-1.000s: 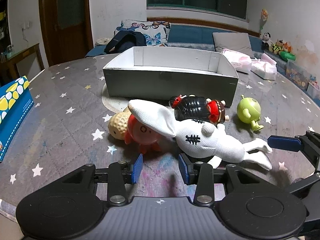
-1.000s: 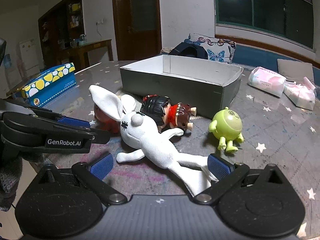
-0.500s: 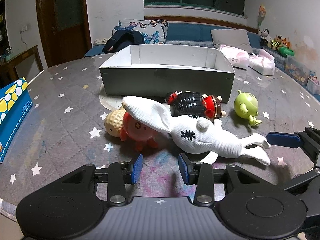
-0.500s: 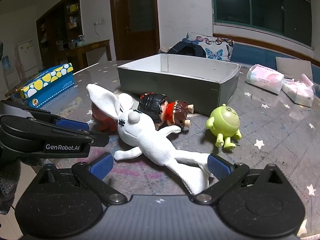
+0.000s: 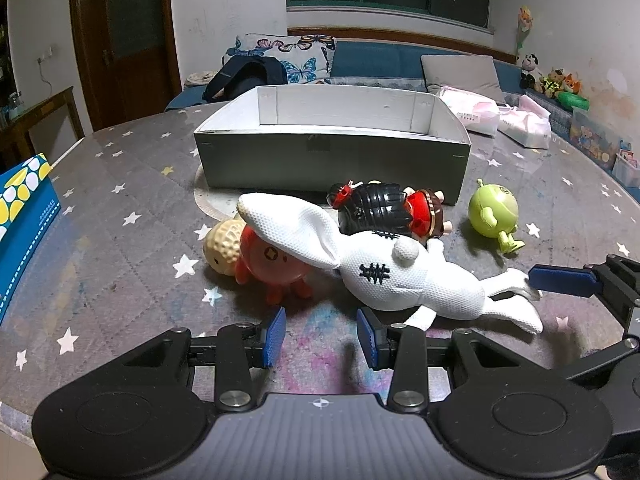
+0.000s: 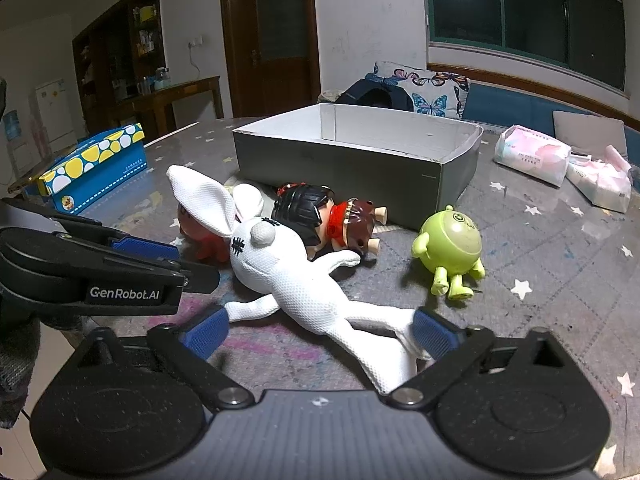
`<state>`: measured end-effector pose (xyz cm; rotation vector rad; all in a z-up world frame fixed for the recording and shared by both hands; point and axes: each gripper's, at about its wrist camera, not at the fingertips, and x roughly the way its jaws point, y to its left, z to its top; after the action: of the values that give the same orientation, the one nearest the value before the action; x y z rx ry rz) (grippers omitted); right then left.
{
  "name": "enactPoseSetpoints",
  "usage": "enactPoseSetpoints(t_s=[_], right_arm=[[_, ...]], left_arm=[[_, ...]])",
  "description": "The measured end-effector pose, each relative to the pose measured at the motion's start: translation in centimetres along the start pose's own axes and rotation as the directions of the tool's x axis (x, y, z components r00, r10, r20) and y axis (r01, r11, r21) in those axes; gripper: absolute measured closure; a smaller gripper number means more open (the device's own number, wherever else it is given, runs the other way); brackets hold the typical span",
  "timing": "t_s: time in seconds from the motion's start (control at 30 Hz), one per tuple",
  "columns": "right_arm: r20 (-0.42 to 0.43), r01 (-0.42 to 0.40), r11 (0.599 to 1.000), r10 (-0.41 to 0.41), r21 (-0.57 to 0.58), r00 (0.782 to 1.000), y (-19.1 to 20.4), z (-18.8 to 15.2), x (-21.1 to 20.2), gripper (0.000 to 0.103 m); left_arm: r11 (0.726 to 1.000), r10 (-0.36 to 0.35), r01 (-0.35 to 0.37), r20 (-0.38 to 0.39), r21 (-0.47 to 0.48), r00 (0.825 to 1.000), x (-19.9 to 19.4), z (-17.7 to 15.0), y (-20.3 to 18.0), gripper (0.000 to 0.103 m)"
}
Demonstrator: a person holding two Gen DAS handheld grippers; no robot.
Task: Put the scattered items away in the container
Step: 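Move the left tool toward the white bunny plush, then close the left tool on the white bunny plush and lift it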
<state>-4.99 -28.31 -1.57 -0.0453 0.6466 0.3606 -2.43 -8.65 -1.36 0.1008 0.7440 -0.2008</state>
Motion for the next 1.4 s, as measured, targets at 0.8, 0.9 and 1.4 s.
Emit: enactPoseSetpoints(t_s=[0.8, 0.9, 1.4], right_arm=[[-0.015, -0.029, 0.999, 0.028, -0.030, 0.999, -0.1, 0.7, 0.9, 0.008], [-0.021, -0.042, 0.998, 0.041, -0.038, 0.999, -0.2, 1.0, 1.1, 0.010], [-0.067, -0.113, 0.992, 0.109, -0.061, 0.992, -0.3, 2.2, 2.7, 0.023]], left_arm=[[0.999, -0.027, 0.027, -0.002, -0.027, 1.000, 0.5, 0.7, 0.3, 0.061], [0.998, -0.041, 0.041, -0.001, -0.044, 0.999, 0.6, 1.0, 0.6, 0.062], [0.981, -0.140, 0.137, -0.012, -0.134, 0.990, 0.8, 2.6, 1.7, 0.062]])
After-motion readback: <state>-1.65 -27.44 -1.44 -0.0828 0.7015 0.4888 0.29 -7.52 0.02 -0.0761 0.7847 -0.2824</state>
